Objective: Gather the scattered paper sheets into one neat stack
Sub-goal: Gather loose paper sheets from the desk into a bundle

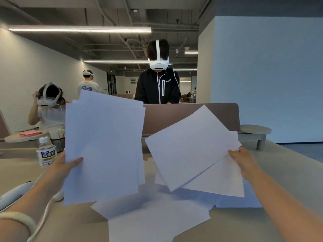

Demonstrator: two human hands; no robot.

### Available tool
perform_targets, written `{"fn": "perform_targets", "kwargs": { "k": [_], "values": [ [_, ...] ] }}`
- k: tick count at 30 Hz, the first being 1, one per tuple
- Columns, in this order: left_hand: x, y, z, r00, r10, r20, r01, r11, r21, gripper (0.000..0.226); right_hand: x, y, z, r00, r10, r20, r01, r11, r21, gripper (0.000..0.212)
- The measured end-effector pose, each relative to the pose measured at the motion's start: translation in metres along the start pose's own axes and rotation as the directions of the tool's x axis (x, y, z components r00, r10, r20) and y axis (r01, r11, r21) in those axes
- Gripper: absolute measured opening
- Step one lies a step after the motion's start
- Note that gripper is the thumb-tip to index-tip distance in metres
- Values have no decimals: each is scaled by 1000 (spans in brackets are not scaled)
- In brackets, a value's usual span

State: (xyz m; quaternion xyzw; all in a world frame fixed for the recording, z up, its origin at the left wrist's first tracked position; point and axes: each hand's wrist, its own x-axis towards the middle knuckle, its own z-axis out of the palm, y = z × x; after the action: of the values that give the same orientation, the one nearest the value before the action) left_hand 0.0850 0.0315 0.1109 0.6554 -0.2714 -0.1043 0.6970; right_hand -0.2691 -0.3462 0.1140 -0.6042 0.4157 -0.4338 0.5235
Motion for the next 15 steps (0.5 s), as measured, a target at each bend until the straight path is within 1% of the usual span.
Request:
{"fn": "perform_targets", "kwargs": {
  "k": [2,4,5,6,9,12,14,15],
  "values": [
    [0,2,6,1000,3,19,-3,1000,-9,42,-2,1,2,1000,6,4,-6,999,-32,5],
    [-1,5,15,999,-4,36,5,1000,-14,46,-4,1,7,1000,-6,19,7,999,-52,17],
    [-1,7,22,999,-9,45,9,1000,-15,46,-7,0,9,999,-10,32,12,998,-62,15],
    [-2,8,30,998,-13,66,14,1000,-17,46,-6,2,12,999,-17,44,20,998,-68,7],
    [-4,9,59,992,-37,124,40,999,-21,39,-9,1,21,995,-27,99,34,996,-79,8],
    [-4,8,88,979,-53,196,48,998,34,38,-13,-6,32,986,-41,159,57,994,-96,5],
    [-4,8,107,972,-39,233,19,996,90,37,-14,-12,38,979,-54,199,78,990,-115,16],
    [-5,7,114,973,-30,227,-1,991,136,35,-14,-14,40,973,-61,222,91,987,-130,14]
  ]
}}
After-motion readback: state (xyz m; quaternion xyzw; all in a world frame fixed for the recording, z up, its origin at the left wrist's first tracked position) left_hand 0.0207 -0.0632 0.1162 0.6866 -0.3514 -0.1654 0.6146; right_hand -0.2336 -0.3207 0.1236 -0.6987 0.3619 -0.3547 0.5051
